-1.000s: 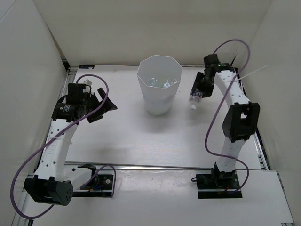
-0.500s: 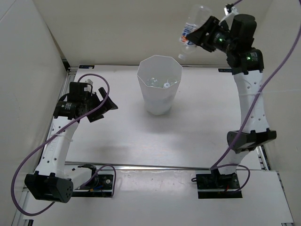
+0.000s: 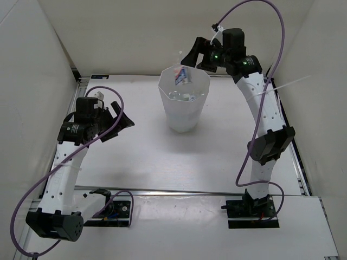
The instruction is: Put the plastic bottles in the bin
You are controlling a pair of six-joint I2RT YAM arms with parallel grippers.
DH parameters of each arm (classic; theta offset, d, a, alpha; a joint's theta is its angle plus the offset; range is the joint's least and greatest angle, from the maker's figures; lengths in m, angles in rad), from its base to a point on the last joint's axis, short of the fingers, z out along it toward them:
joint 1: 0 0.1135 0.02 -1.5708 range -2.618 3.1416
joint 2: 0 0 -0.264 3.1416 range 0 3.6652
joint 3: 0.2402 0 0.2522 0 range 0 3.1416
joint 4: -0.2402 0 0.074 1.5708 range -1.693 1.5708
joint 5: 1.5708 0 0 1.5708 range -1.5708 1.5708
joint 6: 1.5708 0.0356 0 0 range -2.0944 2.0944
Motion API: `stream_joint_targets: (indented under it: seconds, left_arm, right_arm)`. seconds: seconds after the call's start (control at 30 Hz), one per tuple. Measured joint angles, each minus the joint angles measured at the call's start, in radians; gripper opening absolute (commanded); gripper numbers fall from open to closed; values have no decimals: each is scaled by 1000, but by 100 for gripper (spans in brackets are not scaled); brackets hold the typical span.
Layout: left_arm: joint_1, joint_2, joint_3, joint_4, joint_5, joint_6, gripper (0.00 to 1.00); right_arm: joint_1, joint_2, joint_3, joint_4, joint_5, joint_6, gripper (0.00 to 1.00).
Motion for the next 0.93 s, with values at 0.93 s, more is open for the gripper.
stream_joint_targets:
  seconds: [0.93]
  left_arm:
    - [-1, -103, -14, 14, -245, -10, 100]
  right_arm:
    - [-136, -769, -840, -216, 118, 12, 99]
